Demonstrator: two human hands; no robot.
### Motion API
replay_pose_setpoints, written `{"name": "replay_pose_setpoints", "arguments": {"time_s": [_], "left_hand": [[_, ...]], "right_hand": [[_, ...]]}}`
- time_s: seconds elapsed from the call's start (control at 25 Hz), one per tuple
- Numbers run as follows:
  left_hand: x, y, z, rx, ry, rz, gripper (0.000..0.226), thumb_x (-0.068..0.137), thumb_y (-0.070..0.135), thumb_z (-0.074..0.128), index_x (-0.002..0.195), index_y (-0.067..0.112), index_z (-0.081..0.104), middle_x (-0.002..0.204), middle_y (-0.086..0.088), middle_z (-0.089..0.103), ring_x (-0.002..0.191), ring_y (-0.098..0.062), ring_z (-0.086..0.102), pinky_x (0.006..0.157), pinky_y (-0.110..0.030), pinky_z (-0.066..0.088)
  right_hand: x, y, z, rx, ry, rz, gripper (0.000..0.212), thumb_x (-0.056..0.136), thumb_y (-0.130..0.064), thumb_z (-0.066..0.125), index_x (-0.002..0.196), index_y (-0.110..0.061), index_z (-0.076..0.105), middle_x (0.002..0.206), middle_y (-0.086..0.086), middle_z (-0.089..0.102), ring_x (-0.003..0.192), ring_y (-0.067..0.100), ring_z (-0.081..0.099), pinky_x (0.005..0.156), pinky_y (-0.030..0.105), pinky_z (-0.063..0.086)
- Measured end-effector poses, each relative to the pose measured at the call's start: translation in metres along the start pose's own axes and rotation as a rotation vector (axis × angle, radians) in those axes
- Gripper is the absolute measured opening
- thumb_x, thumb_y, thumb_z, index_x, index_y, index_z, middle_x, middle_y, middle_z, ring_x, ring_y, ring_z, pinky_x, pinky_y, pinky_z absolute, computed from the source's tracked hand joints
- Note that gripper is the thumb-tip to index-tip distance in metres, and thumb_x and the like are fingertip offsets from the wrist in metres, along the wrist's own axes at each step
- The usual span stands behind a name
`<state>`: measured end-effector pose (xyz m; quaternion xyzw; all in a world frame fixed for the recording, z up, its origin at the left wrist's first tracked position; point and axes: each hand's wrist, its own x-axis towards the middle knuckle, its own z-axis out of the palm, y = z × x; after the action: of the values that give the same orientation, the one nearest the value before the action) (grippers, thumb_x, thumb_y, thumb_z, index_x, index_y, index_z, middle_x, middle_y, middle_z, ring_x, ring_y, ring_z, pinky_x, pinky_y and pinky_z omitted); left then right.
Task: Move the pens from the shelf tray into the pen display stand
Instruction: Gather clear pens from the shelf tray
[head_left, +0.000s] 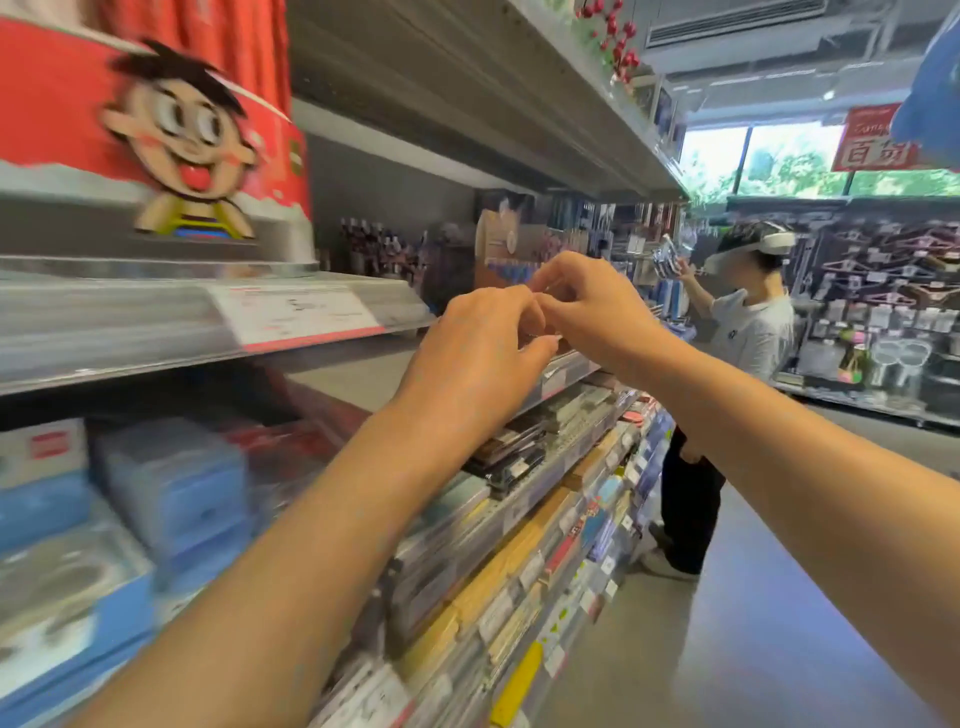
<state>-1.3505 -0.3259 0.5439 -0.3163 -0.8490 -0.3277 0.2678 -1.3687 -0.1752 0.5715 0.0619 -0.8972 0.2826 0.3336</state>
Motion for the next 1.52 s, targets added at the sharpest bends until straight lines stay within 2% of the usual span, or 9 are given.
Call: {"name": "replay_pose_setpoints", "arguments": {"time_s": [0.24, 0.44, 0.56, 0.76, 0.92, 1.04, 1.32, 1.4, 1.52], "left_hand": [[0.091, -0.046, 0.056, 0.167, -0.084, -0.151, 0.026, 0.095, 0.040, 0.065, 0.114, 0.024, 0.066, 0.111, 0.000, 0.067, 0.097, -0.023, 0.064, 0.086, -0.044, 0.055], [0.151, -0.074, 0.083, 0.377, -0.091, -0.281, 0.032, 0.094, 0.040, 0.065, 0.118, 0.018, 0.065, 0.118, -0.007, 0.065, 0.106, -0.027, 0.061, 0.087, -0.040, 0.052], [0.184, -0.083, 0.101, 0.467, -0.108, -0.398, 0.031, 0.092, 0.038, 0.068, 0.114, 0.015, 0.068, 0.117, -0.007, 0.066, 0.102, -0.026, 0.062, 0.077, -0.034, 0.048], [0.233, -0.091, 0.130, 0.513, -0.200, -0.686, 0.034, 0.091, 0.038, 0.069, 0.106, 0.007, 0.069, 0.088, -0.006, 0.074, 0.080, -0.023, 0.072, 0.077, -0.038, 0.060], [0.256, -0.107, 0.157, 0.457, -0.273, -0.936, 0.039, 0.095, 0.033, 0.065, 0.101, -0.005, 0.069, 0.089, -0.020, 0.077, 0.083, -0.034, 0.076, 0.081, -0.044, 0.062], [0.267, -0.120, 0.173, 0.390, -0.294, -1.134, 0.046, 0.097, 0.034, 0.063, 0.115, -0.008, 0.062, 0.102, -0.026, 0.074, 0.093, -0.038, 0.074, 0.085, -0.048, 0.061], [0.293, -0.149, 0.197, 0.416, -0.418, -1.383, 0.079, 0.082, 0.081, 0.051, 0.121, 0.013, 0.048, 0.104, -0.016, 0.066, 0.087, -0.029, 0.073, 0.085, -0.044, 0.062], [0.299, -0.163, 0.205, 0.416, -0.418, -1.403, 0.084, 0.078, 0.082, 0.055, 0.115, 0.007, 0.052, 0.104, -0.014, 0.064, 0.082, -0.028, 0.069, 0.075, -0.040, 0.063], [0.306, -0.181, 0.211, 0.395, -0.383, -1.399, 0.061, 0.082, 0.068, 0.064, 0.099, 0.010, 0.054, 0.097, -0.011, 0.057, 0.072, -0.026, 0.061, 0.054, -0.033, 0.060]], "right_hand": [[0.111, 0.094, 0.041, 0.009, -0.126, -0.013, 0.005, 0.093, -0.018, 0.066, 0.089, -0.019, 0.064, 0.094, 0.003, 0.068, 0.094, 0.025, 0.067, 0.087, 0.047, 0.057], [0.193, 0.137, 0.099, -0.069, -0.234, -0.215, 0.005, 0.091, -0.023, 0.068, 0.090, -0.019, 0.065, 0.092, 0.003, 0.064, 0.087, 0.019, 0.057, 0.072, 0.028, 0.040], [0.236, 0.158, 0.128, -0.089, -0.305, -0.322, 0.008, 0.091, -0.024, 0.068, 0.093, -0.016, 0.066, 0.097, 0.006, 0.066, 0.090, 0.023, 0.059, 0.071, 0.031, 0.043], [0.292, 0.190, 0.145, -0.191, -0.701, -0.376, 0.026, 0.087, -0.028, 0.077, 0.096, -0.004, 0.073, 0.079, 0.010, 0.068, 0.065, 0.025, 0.063, 0.056, 0.030, 0.049], [0.315, 0.209, 0.153, -0.171, -0.907, -0.331, 0.028, 0.088, -0.020, 0.077, 0.095, 0.006, 0.072, 0.067, 0.014, 0.067, 0.055, 0.026, 0.065, 0.054, 0.035, 0.060], [0.322, 0.213, 0.160, -0.156, -0.983, -0.347, 0.023, 0.092, -0.016, 0.072, 0.094, 0.007, 0.068, 0.065, 0.014, 0.066, 0.045, 0.021, 0.062, 0.046, 0.029, 0.056], [0.327, 0.219, 0.172, -0.302, -0.783, -0.477, 0.029, 0.096, -0.022, 0.063, 0.082, -0.005, 0.045, 0.073, 0.015, 0.061, 0.052, 0.026, 0.064, 0.046, 0.034, 0.056], [0.326, 0.220, 0.170, -0.380, -0.722, -0.556, 0.026, 0.096, -0.025, 0.062, 0.089, -0.009, 0.043, 0.072, 0.008, 0.051, 0.053, 0.021, 0.056, 0.044, 0.032, 0.048], [0.321, 0.221, 0.172, -0.506, -0.762, -0.644, 0.023, 0.098, -0.032, 0.059, 0.096, -0.013, 0.047, 0.073, 0.004, 0.047, 0.060, 0.021, 0.052, 0.054, 0.032, 0.046]]}}
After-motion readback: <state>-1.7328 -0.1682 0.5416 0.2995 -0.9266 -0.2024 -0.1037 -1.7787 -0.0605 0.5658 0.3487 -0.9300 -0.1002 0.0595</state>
